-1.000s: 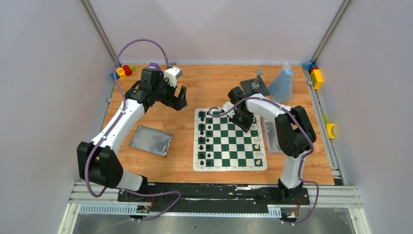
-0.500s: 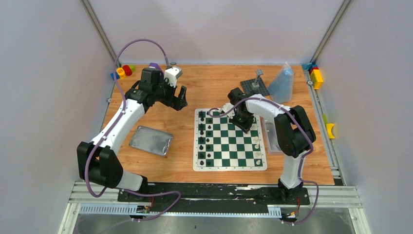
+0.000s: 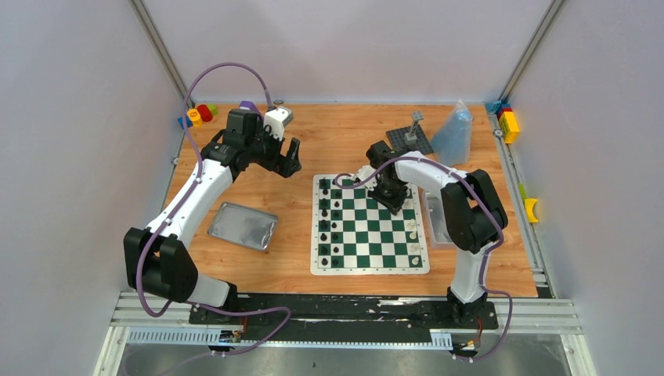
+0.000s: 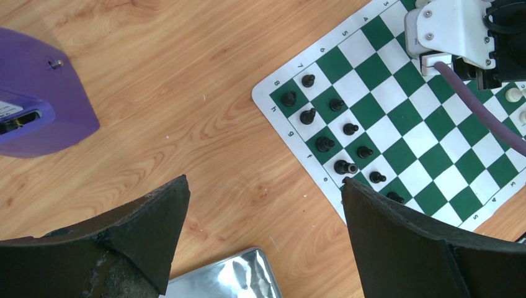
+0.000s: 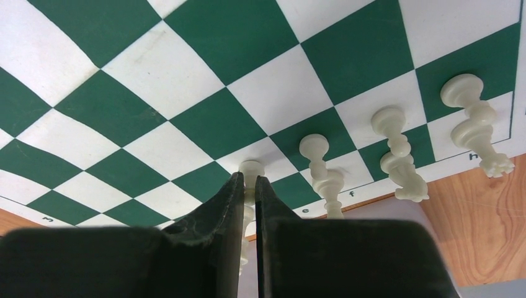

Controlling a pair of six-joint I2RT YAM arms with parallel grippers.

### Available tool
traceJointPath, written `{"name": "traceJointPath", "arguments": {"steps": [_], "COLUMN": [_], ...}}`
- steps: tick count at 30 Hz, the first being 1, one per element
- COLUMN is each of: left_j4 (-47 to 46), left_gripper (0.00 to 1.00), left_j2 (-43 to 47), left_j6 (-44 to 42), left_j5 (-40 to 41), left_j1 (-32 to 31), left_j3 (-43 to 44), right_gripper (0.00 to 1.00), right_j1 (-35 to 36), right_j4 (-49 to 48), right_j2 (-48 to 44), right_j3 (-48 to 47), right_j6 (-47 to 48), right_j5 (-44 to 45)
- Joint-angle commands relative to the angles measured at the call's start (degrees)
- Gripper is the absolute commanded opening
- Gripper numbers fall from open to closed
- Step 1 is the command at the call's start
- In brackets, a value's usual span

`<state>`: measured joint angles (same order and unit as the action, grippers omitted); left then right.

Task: Set up the chess pieces on the board
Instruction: Place the chess piece on the chessboard.

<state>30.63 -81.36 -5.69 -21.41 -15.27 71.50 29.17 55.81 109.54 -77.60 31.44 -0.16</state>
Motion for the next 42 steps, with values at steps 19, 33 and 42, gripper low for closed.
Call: {"name": "traceJointPath", "arguments": {"steps": [19, 33, 42], "left_j4": [-1.09, 0.05, 3.78], "left_gripper": [1.0, 1.0, 1.0], "left_j2": [0.7, 0.99, 0.18], "left_j6": [-0.97, -2.89, -8.92], "left_j5": [-0.25, -0.71, -2.96], "left_j1": [0.41, 0.45, 0.48], "left_j3": [0.17, 0.44, -0.18], "right_gripper": [0.47, 0.49, 0.45], "right_j1": [-6.1, -35.57, -38.84], "right_j4": [-0.12, -8.56, -15.09], "right_j2": [-17.17, -27.51, -25.92], "right_j3": [-0.67, 11.84, 19.93], "right_j6": [-4.84, -4.82, 1.27], "right_j5": [-6.65, -16.19, -18.5]}}
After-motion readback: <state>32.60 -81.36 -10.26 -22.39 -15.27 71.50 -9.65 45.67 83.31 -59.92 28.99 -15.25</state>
